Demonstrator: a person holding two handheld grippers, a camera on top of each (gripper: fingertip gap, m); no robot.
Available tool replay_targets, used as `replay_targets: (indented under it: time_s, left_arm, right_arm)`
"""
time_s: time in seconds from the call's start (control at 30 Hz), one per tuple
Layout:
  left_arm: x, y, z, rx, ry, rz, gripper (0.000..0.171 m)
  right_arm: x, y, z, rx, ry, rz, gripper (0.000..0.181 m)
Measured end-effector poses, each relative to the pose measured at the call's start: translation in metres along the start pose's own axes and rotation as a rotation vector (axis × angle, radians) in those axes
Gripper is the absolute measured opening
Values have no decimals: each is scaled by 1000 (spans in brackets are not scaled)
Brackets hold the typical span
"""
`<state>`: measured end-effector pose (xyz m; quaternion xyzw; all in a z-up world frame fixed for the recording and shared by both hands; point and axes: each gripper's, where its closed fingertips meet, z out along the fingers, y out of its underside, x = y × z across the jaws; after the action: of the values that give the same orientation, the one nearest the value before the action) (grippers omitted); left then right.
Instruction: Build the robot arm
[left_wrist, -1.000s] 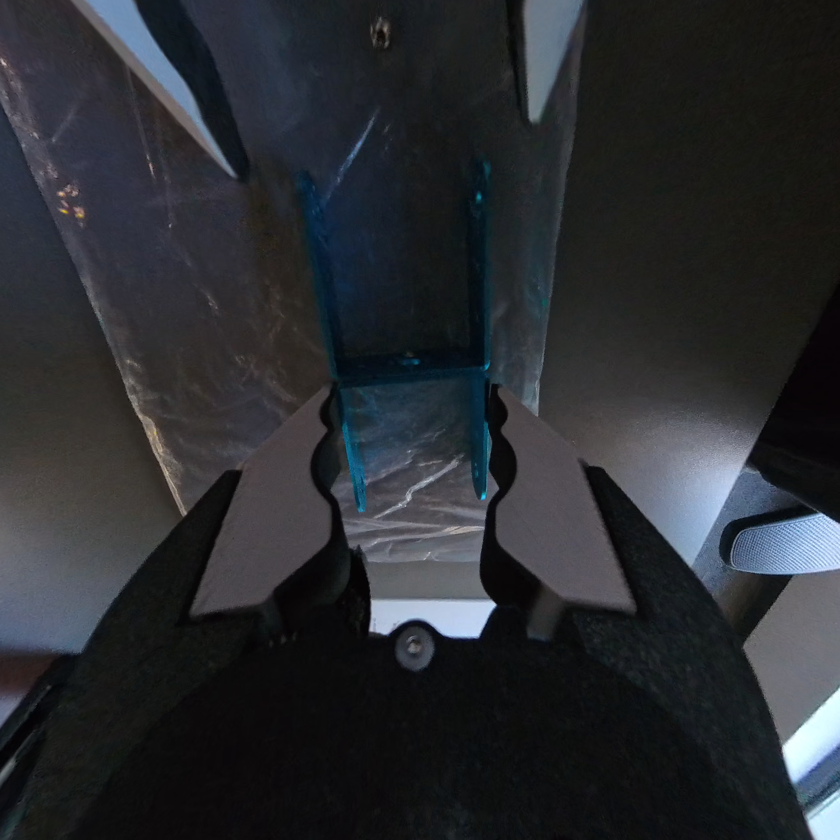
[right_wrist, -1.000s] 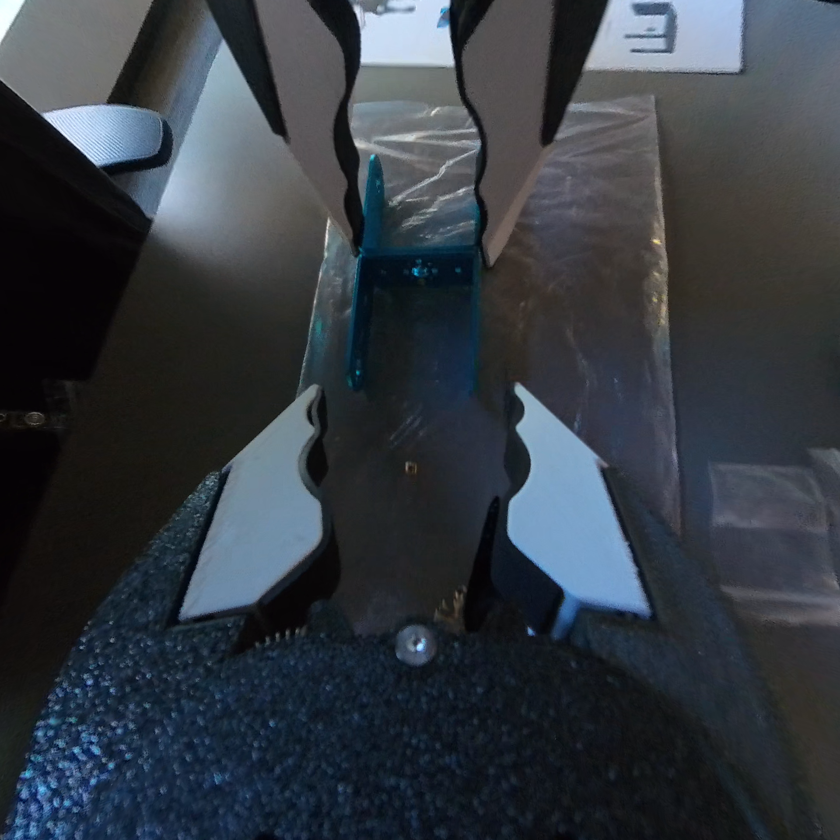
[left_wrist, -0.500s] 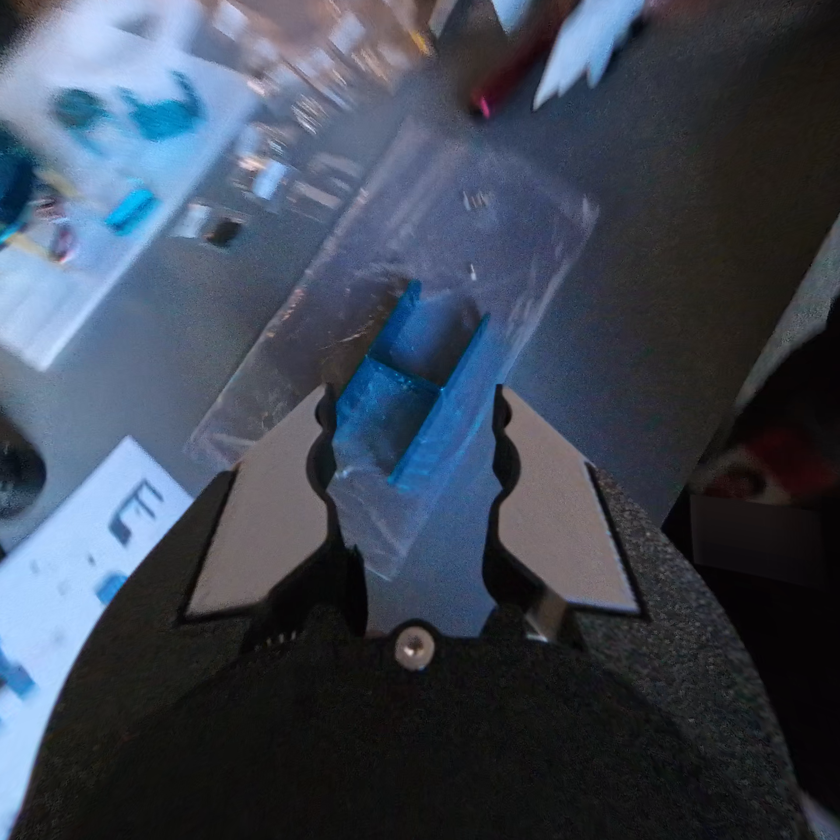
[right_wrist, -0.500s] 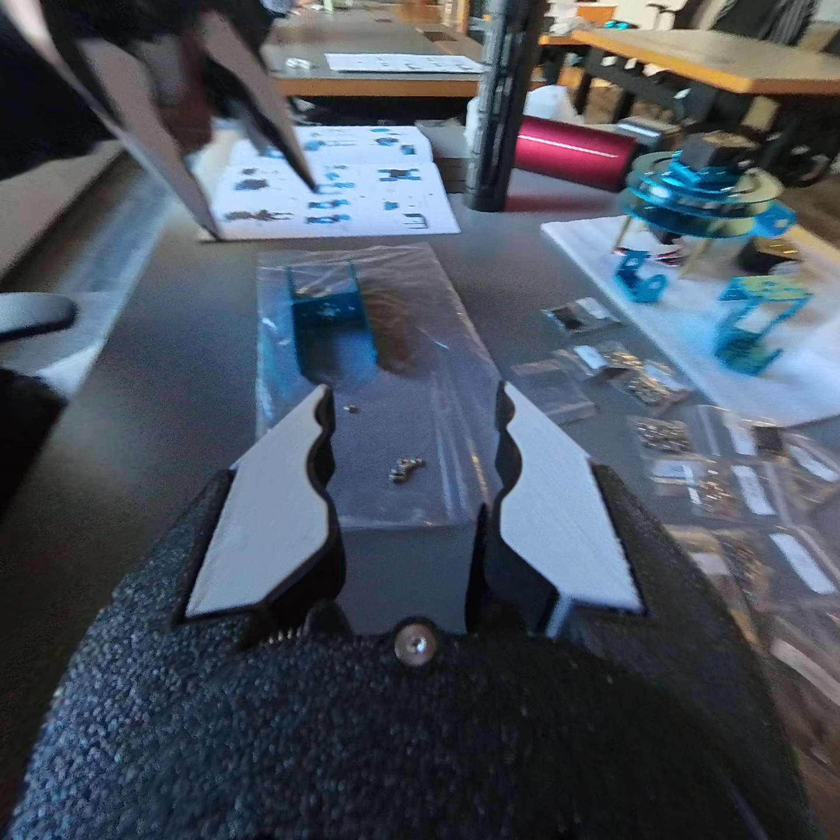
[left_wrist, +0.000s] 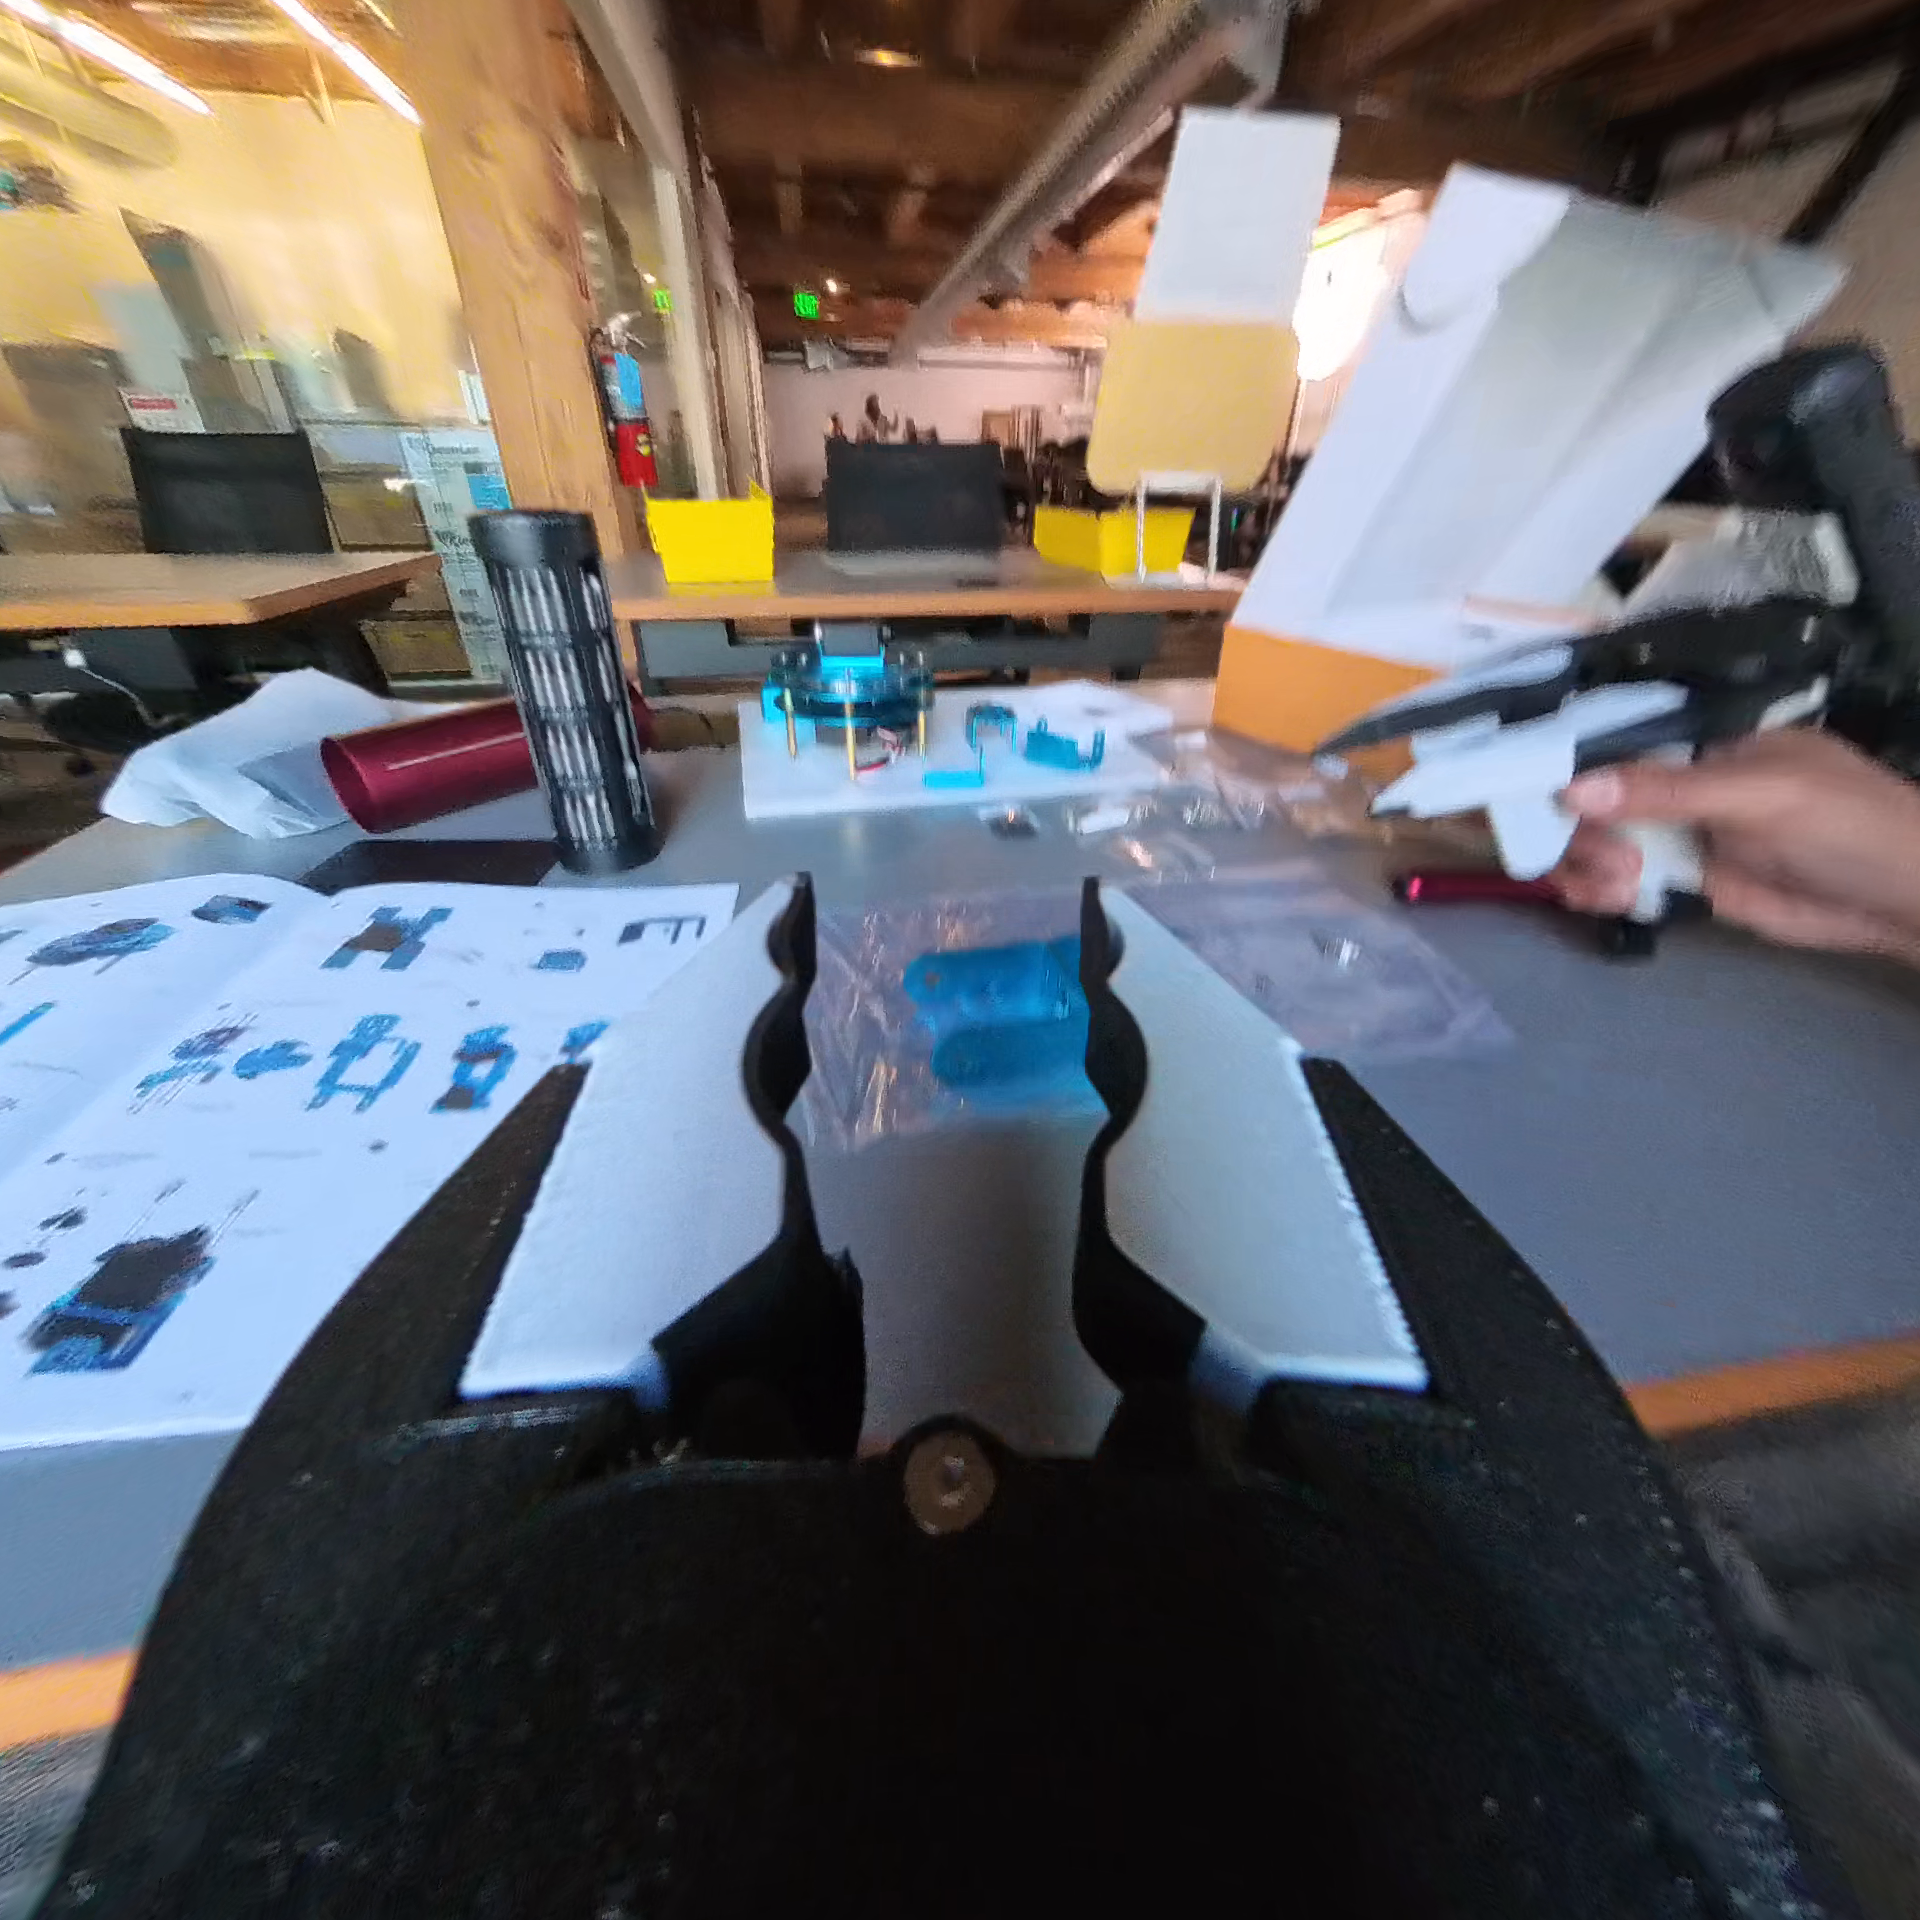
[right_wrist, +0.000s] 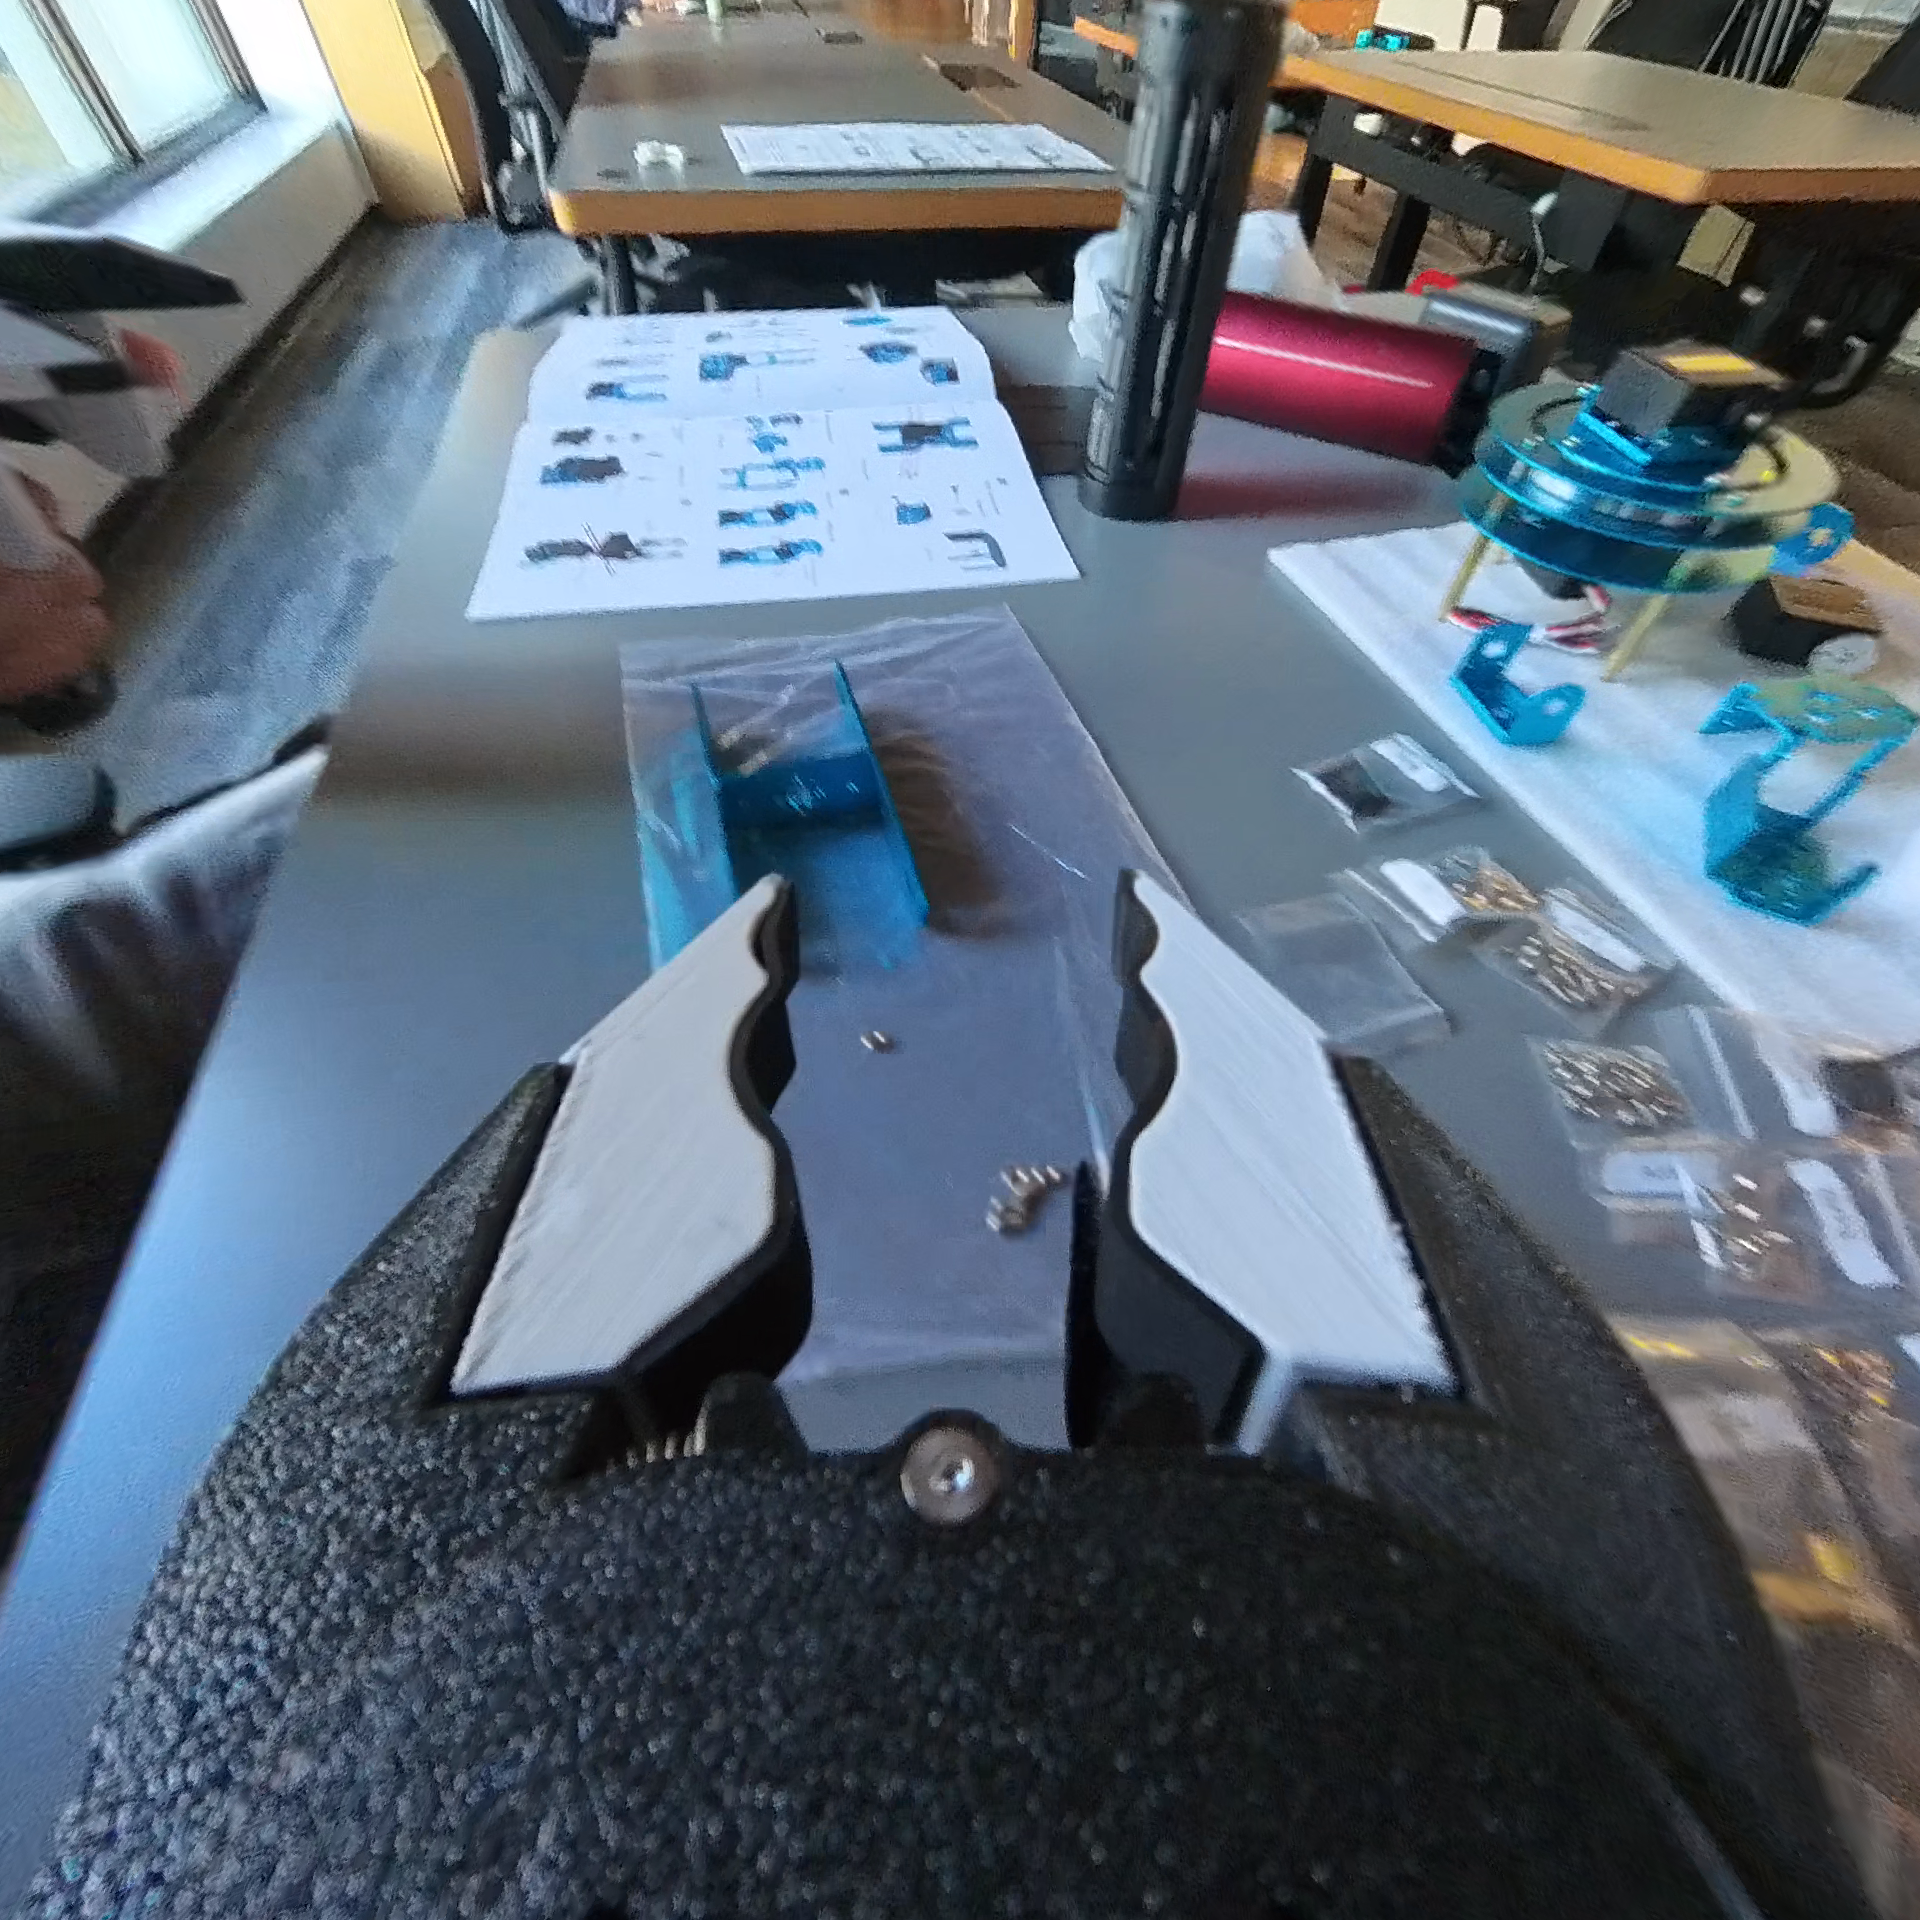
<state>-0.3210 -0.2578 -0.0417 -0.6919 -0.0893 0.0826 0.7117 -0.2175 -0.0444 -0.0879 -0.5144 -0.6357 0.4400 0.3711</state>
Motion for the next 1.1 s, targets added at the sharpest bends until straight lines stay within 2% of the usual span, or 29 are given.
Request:
replay_targets:
  time_s: [0.1,0.17,0.2,0.23,0.27,0.33,0.4,0.47,0.53,0.57,0.6,0.67,0.7,0.77,0.83,0.97,1.07,1.1]
  left_arm:
    - [-14,-22,24,46,28,2,51]
    - [-20,-13,38,-47,54,26,55]
    - [-26,-10,41,-63,39,37,55]
    - [-41,-9,39,-28,-36,4,54]
    - [-48,-5,34,0,-59,-48,49]
    - [-44,5,9,-25,3,-180,49]
    - [-26,7,-30,-31,61,-234,50]
    - [1,35,-72,-126,92,-213,51]
    - [18,86,-107,-241,41,-217,59]
    - [19,110,-120,-252,-20,-246,59]
    - [14,126,-123,-199,-92,-299,54]
    - [13,141,-106,-49,-113,-448,48]
    - [12,157,-93,-14,-119,-476,49]
    - [16,192,-71,-51,-120,-448,49]
    - [15,206,-56,-24,-138,-460,46]
    - [-17,255,-22,-124,-216,-560,47]
    - [-38,299,-4,-253,-315,-498,47]
    - [-49,305,0,-251,-350,-496,47]
  right_arm:
    - [-14,-5,21,-17,-2,54,56]
    - [-15,-5,34,-9,17,128,51]
    - [-16,-7,38,3,15,179,50]
    - [-17,-11,40,24,26,234,52]
    - [-21,-16,40,56,26,297,54]
    - [-48,-35,26,193,-37,427,51]
    - [-87,-51,8,313,-47,425,51]
    - [-124,-55,2,343,24,338,49]
    - [-164,-58,9,308,23,249,57]
    - [-183,-58,13,281,19,221,67]
    - [-196,-59,13,276,38,186,66]
    - [-210,-67,5,369,109,109,40]
    - [-216,-71,3,412,126,69,35]
    - [-223,-69,7,373,128,-2,43]
    - [-223,-66,11,338,144,-28,48]
    - [-225,-62,24,339,37,80,49]
    - [-219,-48,34,302,30,92,49]
    - [-218,-45,36,296,25,98,49]
